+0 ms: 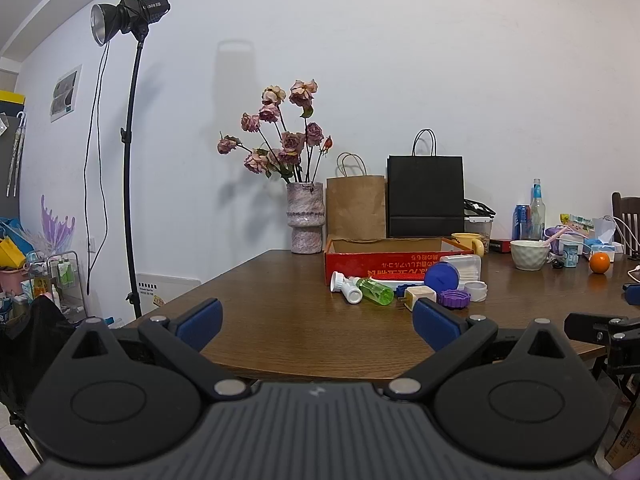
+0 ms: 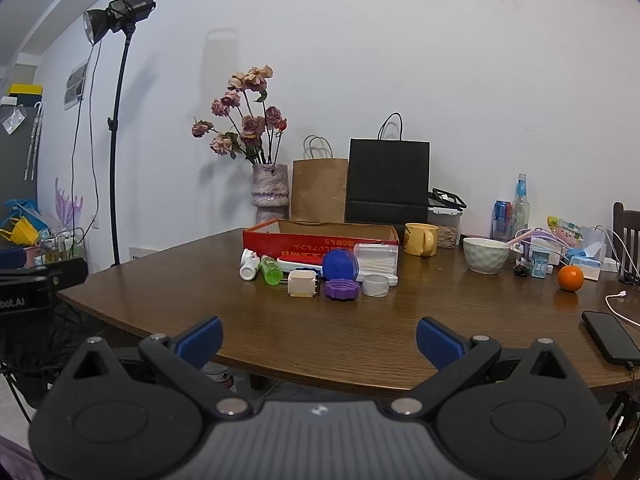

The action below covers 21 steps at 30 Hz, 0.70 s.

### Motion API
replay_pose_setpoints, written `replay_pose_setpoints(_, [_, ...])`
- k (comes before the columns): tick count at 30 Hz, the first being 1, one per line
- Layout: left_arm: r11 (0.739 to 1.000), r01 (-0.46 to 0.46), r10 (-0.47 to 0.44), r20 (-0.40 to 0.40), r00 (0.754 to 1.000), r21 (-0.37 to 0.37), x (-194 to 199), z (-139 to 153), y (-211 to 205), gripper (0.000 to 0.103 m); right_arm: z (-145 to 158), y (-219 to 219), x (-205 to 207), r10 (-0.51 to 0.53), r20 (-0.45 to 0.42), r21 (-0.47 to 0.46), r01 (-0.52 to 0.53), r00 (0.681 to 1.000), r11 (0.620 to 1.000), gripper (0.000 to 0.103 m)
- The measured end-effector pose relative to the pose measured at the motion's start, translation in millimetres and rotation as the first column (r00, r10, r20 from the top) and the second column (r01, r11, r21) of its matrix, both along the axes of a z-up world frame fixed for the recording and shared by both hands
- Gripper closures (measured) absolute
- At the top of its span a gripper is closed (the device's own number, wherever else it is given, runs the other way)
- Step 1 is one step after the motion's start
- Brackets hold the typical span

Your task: Organize rigid objects

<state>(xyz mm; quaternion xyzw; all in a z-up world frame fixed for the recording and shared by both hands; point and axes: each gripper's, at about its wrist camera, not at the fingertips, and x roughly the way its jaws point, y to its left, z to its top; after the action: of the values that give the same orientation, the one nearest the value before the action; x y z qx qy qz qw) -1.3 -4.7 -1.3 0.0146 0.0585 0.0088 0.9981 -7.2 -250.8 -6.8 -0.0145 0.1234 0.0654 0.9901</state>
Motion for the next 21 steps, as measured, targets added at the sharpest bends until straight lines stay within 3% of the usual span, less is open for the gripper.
replay_pose_setpoints(21, [1.0,-0.005,0.005,0.008,1.0,0.001,0.3,0.2,0.9,0.0,4.2,-1.3,1.4,-0.004,0.004,0.003,0.004,1.0,1.0,0.0])
